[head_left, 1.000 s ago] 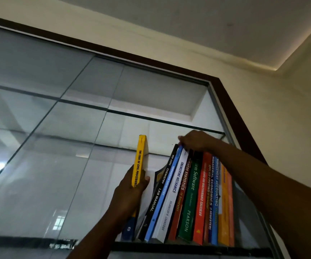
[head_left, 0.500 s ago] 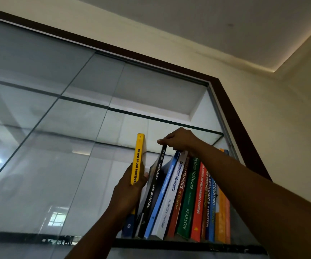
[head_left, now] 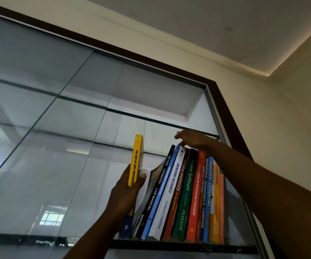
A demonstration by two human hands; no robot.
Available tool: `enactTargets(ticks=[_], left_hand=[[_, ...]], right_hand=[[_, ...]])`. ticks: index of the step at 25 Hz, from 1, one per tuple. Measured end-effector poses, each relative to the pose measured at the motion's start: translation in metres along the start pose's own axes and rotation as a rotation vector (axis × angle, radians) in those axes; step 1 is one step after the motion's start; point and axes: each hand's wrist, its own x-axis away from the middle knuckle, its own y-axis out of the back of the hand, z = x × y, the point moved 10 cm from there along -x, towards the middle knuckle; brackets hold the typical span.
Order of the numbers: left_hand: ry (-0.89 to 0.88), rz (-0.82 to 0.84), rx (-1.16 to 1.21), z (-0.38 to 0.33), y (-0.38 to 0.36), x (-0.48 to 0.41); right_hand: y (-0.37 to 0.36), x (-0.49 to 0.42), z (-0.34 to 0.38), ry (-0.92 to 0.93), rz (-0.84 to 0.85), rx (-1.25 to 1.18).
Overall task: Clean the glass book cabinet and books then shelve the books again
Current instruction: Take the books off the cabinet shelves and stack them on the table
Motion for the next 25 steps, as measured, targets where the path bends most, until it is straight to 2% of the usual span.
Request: enactTargets(ticks=[5, 8, 11, 12, 16, 20, 22, 25], left_hand=[[0.000, 0.016, -0.012, 0.000, -0.002, 0.000], [0.005, 0.012, -0.017, 0.002, 0.000, 0.000], [0.004, 0.014, -0.020, 0.002, 0.000, 0.000], [0.003, 0.014, -0.013, 0.001, 0.000, 0.001], [0.022, 0.015, 0.016, 0.005, 0.000, 0.000], [0.025, -0.011, 0.078, 0.004, 0.006, -0.001], [0.029, -0.024, 0.087, 0.004, 0.010, -0.001], [0.038, -0.001, 0.084, 0.004, 0.009, 0.000]], right_hand=[[0.001, 0.001, 0.018, 0.135, 0.009, 0.131], [-0.005, -0.009, 0.020, 0.081, 0.012, 0.340], [-0.004, -0.007, 0.023, 0.040, -0.007, 0.323], [-0.002, -0.006, 0.023, 0.032, -0.018, 0.232], [-0.005, -0.004, 0.026, -0.054, -0.059, -0.403], [-0.044, 0.001, 0.037, -0.020, -0.049, -0.951], [-0.065, 0.008, 0.026, -0.086, -0.080, -1.044], [-0.104, 0.033, 0.023, -0.206, 0.100, -0.890]])
